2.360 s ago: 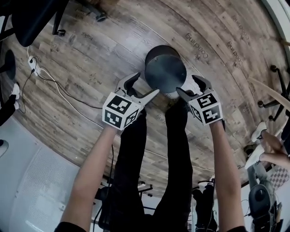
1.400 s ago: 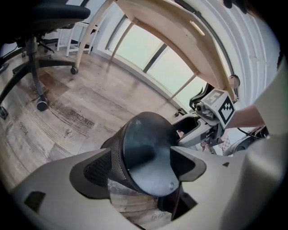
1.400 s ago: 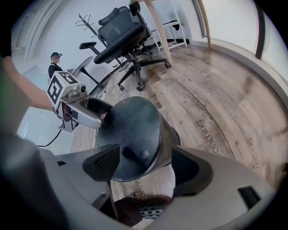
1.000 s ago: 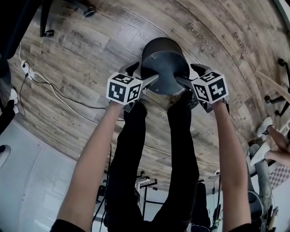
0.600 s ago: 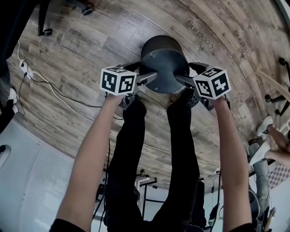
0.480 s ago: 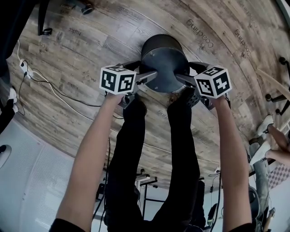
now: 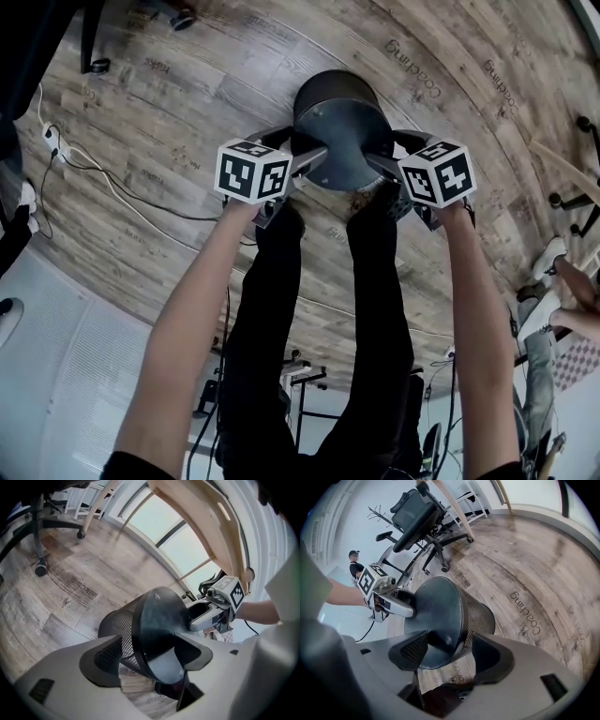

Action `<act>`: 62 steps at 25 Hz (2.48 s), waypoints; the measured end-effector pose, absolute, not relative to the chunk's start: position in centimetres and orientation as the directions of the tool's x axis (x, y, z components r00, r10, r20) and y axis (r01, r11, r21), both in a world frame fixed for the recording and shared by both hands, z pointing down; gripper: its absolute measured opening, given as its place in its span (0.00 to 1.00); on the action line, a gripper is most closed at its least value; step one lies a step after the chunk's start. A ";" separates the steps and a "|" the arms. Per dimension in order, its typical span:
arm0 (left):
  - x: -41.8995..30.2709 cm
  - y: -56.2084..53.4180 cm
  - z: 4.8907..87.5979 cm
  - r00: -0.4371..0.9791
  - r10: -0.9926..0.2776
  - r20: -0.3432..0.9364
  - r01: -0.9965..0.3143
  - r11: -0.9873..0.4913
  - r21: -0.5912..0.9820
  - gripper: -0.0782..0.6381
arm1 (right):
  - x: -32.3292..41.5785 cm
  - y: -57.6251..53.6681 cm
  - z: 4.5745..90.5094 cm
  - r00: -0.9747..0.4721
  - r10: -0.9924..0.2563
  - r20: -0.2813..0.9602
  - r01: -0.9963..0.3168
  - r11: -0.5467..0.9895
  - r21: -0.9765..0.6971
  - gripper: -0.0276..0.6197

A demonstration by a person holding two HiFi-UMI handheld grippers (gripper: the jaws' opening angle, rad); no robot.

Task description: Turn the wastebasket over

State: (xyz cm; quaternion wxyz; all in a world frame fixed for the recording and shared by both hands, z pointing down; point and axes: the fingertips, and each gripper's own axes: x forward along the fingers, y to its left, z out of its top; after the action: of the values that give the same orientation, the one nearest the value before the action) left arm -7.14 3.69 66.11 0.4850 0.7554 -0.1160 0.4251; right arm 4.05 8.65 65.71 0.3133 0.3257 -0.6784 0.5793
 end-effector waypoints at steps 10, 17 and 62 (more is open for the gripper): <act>-6.4 1.0 63.5 0.578 0.145 0.803 -0.504 -0.711 0.491 0.59 | 4.7 6.8 63.8 -0.497 -0.155 0.854 -0.862 0.204 -0.464 0.49; -6.3 -0.7 63.0 0.549 0.107 0.829 -0.450 -0.798 0.401 0.56 | 5.0 5.7 63.6 -0.455 -0.157 0.877 -0.878 0.240 -0.413 0.44; -12.1 14.7 68.2 0.516 0.319 0.795 -0.494 -0.647 0.580 0.68 | -2.2 18.5 68.5 -0.543 -0.032 0.839 -0.836 0.112 -0.537 0.56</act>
State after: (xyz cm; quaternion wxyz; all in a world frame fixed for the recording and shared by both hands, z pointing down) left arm -12.06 14.68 68.18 0.4159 0.7649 -0.0574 0.4884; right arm -2.21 18.45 68.47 0.3469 0.3289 -0.6599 0.5797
